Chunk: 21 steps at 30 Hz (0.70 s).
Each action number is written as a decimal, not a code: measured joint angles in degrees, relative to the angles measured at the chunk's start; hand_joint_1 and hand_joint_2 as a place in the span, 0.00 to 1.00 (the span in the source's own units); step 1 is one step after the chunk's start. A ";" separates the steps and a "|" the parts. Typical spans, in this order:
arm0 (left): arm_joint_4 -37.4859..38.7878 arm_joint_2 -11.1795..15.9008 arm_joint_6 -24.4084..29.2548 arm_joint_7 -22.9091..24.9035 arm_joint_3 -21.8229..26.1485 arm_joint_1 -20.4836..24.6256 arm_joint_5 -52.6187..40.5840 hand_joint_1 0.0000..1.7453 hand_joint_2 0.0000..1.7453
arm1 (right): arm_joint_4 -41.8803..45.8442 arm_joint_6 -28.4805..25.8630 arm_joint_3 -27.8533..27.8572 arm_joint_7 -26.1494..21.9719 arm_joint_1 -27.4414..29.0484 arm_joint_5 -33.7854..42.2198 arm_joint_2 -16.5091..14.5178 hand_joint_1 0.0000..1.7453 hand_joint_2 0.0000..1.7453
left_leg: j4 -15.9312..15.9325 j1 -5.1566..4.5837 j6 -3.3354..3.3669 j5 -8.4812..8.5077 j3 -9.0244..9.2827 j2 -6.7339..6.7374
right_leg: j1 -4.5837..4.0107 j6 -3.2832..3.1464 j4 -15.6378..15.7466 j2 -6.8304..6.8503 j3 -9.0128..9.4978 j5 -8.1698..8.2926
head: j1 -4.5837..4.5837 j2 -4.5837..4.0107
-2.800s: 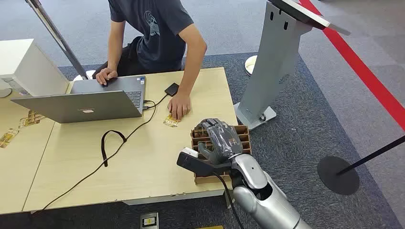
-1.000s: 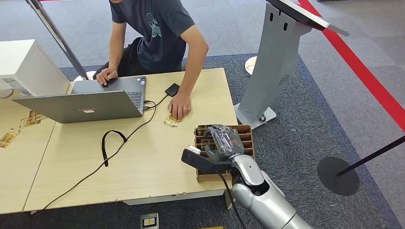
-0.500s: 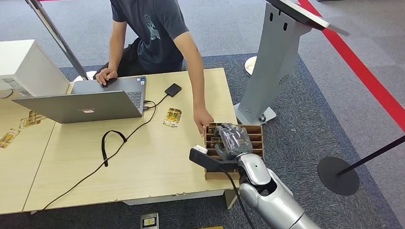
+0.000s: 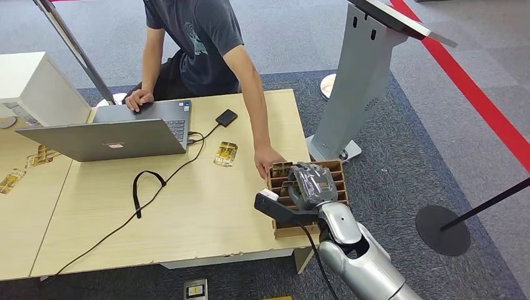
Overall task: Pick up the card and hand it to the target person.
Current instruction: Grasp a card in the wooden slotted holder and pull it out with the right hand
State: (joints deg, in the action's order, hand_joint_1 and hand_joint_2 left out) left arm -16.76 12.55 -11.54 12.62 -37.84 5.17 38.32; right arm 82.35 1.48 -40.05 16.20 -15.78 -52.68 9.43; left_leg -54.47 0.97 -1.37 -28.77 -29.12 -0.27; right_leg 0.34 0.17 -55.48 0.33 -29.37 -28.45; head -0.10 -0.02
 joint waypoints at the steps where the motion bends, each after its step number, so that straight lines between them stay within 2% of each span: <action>1: 0.00 0.00 0.02 -0.06 -0.01 0.00 -0.02 0.00 0.00 | 0.20 -0.01 0.11 0.02 0.09 -0.10 0.03 0.75 1.00 | 0.00 0.00 0.00 0.00 0.00 0.00 | 0.00 0.00 0.00 0.00 0.00 0.00 | 0.01 0.00; 8: 0.00 0.00 0.13 -0.27 -0.04 0.02 0.09 0.00 0.00 | 0.94 -0.02 0.55 0.12 0.42 -0.47 0.38 0.81 1.00 | 0.00 0.00 0.00 0.00 0.01 0.01 | 0.00 0.00 0.00 0.00 0.01 0.00 | 0.00 0.00; 13: 0.00 0.00 0.17 -0.44 -0.04 0.02 0.22 0.00 0.00 | 1.26 -0.49 0.65 -0.52 0.61 -0.63 0.46 0.92 1.00 | 0.00 0.00 -0.01 0.01 0.00 0.00 | 0.00 0.00 -0.01 0.00 0.00 0.00 | 0.00 0.00; 16: 0.00 0.00 0.22 -0.60 -0.05 0.02 0.32 0.00 0.00 | 1.96 -1.72 0.73 -2.41 0.77 -0.12 0.51 1.00 1.00 | 0.00 0.00 -0.01 0.00 -0.01 0.02 | 0.00 0.00 -0.01 0.00 -0.01 0.00 | 0.01 0.00; 21: 0.00 0.00 0.21 -0.88 -0.06 0.03 0.52 0.00 0.00 | 5.00 -4.76 0.86 -7.89 0.79 2.91 0.58 1.00 1.00 | 0.00 0.00 -0.01 0.00 0.00 0.01 | 0.00 0.00 -0.02 0.00 -0.02 0.00 | 0.02 0.00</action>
State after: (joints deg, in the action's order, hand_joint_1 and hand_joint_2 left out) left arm -16.76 12.55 -11.33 11.74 -37.90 5.20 38.85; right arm 87.35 -3.28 -39.19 8.31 -14.99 -49.76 10.01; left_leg -54.47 0.97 -1.38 -28.77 -29.12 -0.26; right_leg 0.34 0.17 -55.50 0.32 -29.39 -28.44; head -0.09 -0.02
